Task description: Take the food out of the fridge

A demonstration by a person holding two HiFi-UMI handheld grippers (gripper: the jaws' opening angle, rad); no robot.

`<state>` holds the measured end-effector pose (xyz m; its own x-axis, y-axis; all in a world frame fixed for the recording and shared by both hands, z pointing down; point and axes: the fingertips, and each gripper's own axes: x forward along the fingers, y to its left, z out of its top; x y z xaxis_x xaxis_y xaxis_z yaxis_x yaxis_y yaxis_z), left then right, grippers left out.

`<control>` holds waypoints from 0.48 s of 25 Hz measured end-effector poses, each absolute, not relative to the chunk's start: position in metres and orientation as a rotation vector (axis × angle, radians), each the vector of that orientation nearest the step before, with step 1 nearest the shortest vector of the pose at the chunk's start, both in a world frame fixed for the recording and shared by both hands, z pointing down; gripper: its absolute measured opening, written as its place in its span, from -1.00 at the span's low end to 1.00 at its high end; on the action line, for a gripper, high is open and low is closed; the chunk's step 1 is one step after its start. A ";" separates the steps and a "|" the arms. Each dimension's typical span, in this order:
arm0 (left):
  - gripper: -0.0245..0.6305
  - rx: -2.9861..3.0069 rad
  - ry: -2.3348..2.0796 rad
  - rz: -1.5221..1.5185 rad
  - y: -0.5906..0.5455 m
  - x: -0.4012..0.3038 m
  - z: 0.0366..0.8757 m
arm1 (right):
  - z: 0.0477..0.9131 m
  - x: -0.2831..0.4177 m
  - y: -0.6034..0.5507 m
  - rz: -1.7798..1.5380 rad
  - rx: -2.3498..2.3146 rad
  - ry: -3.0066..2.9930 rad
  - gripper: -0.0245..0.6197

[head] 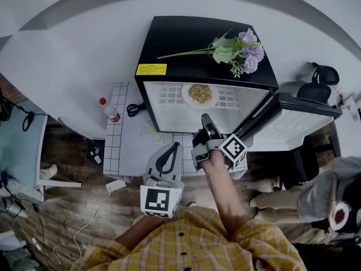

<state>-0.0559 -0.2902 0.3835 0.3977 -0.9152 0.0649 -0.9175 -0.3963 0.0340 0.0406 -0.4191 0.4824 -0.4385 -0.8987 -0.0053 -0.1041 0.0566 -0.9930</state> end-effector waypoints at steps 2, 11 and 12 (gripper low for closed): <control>-0.90 2.567 -1.689 0.056 -0.292 -0.058 0.384 | 0.484 0.037 -0.426 -1.471 -0.987 1.620 -0.57; -0.90 2.595 -1.636 0.055 -0.299 -0.057 0.390 | 0.507 0.026 -0.452 -1.575 -0.952 1.523 -0.49; -0.90 2.594 -1.630 0.056 -0.299 -0.056 0.391 | 0.512 0.026 -0.454 -1.589 -0.956 1.513 -0.48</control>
